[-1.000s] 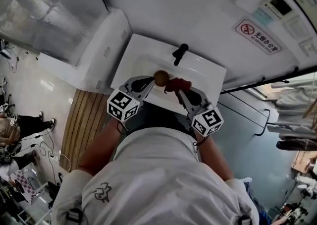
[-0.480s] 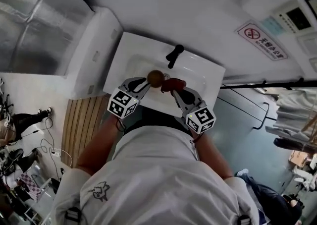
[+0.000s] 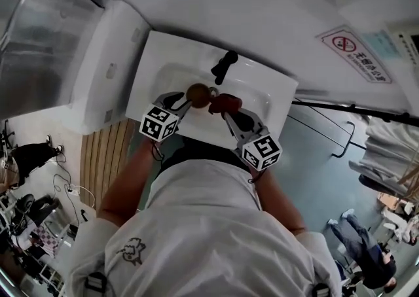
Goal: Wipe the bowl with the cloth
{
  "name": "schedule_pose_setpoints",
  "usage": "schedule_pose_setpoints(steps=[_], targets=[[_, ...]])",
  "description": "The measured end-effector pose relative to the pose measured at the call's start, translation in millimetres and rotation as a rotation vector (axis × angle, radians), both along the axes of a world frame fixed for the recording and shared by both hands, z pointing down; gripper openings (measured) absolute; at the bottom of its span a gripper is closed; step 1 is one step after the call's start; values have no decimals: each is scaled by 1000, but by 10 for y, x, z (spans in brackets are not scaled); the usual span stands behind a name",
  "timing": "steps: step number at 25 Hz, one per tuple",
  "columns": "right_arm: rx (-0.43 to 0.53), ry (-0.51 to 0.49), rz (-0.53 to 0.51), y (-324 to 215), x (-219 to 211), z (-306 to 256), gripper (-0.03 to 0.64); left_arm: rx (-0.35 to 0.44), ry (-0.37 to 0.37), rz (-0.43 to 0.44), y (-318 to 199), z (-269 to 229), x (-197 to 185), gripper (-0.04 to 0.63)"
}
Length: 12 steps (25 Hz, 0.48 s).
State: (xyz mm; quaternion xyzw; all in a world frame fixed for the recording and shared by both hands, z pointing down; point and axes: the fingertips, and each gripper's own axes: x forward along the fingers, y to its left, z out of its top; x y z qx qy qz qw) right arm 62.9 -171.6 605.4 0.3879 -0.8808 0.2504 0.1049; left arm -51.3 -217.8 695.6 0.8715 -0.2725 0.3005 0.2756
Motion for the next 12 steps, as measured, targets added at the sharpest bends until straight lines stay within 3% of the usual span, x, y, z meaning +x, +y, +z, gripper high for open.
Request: schedule_pose_setpoints(steps=[12], targets=[[-54, -6, 4, -53, 134, 243, 48, -173, -146, -8, -98, 893, 55, 169]])
